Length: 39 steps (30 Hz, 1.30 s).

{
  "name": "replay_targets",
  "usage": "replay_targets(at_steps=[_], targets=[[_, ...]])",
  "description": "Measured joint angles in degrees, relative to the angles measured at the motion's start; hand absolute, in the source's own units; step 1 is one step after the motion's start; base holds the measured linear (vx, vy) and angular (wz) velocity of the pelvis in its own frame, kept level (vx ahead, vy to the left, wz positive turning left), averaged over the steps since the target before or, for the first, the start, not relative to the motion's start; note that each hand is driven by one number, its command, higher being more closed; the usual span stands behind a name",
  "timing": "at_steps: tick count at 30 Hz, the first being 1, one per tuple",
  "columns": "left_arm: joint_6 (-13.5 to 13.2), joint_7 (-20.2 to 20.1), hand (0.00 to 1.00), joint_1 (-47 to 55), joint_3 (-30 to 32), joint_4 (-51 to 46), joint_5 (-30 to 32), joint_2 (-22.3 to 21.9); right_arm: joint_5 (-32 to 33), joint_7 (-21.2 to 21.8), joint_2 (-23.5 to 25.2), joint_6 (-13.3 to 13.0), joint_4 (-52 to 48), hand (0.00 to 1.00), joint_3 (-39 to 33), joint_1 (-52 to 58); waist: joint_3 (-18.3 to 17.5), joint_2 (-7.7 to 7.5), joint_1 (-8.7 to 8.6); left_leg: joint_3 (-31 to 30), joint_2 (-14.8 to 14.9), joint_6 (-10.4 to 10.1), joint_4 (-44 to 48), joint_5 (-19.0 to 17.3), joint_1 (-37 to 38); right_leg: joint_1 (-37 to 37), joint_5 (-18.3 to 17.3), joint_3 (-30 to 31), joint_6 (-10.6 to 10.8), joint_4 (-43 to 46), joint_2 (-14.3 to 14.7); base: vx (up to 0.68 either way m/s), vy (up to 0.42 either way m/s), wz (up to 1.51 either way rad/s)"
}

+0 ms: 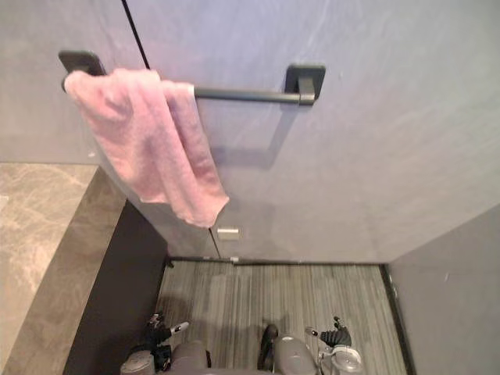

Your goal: Organize washtable

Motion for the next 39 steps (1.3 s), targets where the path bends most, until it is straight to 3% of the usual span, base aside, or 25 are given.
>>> replay_targets(at_steps=[1,3,4,5,8,12,26,28,33,39], targets=[[0.0,0.0,0.00,-0.1,0.0,0.0,0.0,-0.2,0.6,0.0,0.1,-0.1,0.0,0.00,-0.4,-0.2,-0.1,-0.16,-0.12,1.3,0.0,1.1,-4.3,-0.7,-1.4,1.1,0.0,0.3,0.1,-1.2,-0.1,0.18,0.000,-0.10],[0.1,0.0,0.00,-0.3,0.0,0.1,0.0,-0.2,1.1,-0.1,0.4,-0.1,0.3,0.00,-0.7,-0.3,-0.2,-0.01,-0.14,1.2,-1.7,1.5,-16.7,-0.2,-2.3,1.9,0.2,1.2,0.9,-1.8,-1.1,0.24,0.087,-0.18],[0.1,0.0,0.00,-0.4,-0.1,0.2,0.0,-0.2,1.1,-0.1,0.1,0.0,0.4,0.00,-0.8,-0.1,-0.4,0.57,-0.23,0.1,-2.9,2.1,-25.0,3.0,-2.1,1.9,-0.1,1.6,2.0,-1.6,-1.4,0.29,0.174,-0.22],[0.1,0.1,0.00,-0.6,-0.1,1.1,0.0,-0.1,1.2,-0.2,0.5,0.2,1.0,0.00,-1.3,0.1,-0.6,0.18,0.05,-0.2,-4.4,2.1,-28.6,8.7,-0.3,2.1,-0.2,2.9,3.3,-1.6,-1.8,0.23,0.129,-0.14],[0.1,0.2,0.00,-0.9,-0.7,1.9,0.0,1.0,1.2,-0.2,1.2,0.1,1.3,0.00,-1.8,0.5,-0.9,-0.80,0.06,-0.1,-7.0,2.2,-30.3,9.1,1.1,4.2,0.6,3.3,4.7,-5.0,-3.7,0.18,0.112,0.04],[0.2,0.1,0.00,-0.3,-1.1,2.4,0.0,1.8,1.0,-0.1,1.2,0.0,2.2,0.00,-1.8,0.4,-1.2,-0.84,0.01,0.0,-8.7,2.6,-33.8,9.3,5.2,7.0,0.8,3.8,5.0,-7.3,-4.6,0.09,0.059,-0.01],[0.0,0.8,0.00,0.5,-2.8,2.4,-0.8,2.3,-0.9,-1.1,-1.2,-0.3,5.3,0.00,0.6,0.2,-3.3,-1.12,-0.32,-1.8,-10.2,3.0,-46.6,15.7,9.4,6.9,2.1,3.1,5.0,-10.0,-3.9,-0.03,-0.022,0.03],[0.0,1.3,0.00,1.9,-2.8,-1.5,-2.6,2.3,-0.9,-1.1,-1.2,-0.3,5.3,0.00,0.7,0.2,-3.6,-1.23,-0.37,-2.3,-10.5,3.2,-47.1,16.0,9.4,7.0,2.2,2.8,5.0,-10.3,-4.1,0.00,0.015,0.11],[-2.0,1.4,0.00,6.4,-2.0,-22.7,-7.5,2.6,-1.3,-1.1,-1.8,-0.5,3.4,0.00,2.8,0.1,-4.0,-1.15,-0.23,-4.1,-11.3,3.4,-48.3,16.7,9.5,7.8,2.4,1.1,5.3,-11.0,-4.6,0.01,0.012,0.16],[-4.0,1.3,0.00,7.8,0.0,-33.0,-11.5,2.7,-1.4,-0.9,-3.0,-0.8,1.0,0.00,2.9,-0.6,-4.5,-0.46,-0.22,-4.8,-11.8,3.4,-48.5,16.7,9.5,8.4,2.5,0.7,5.4,-11.7,-4.8,0.01,0.001,0.04]])
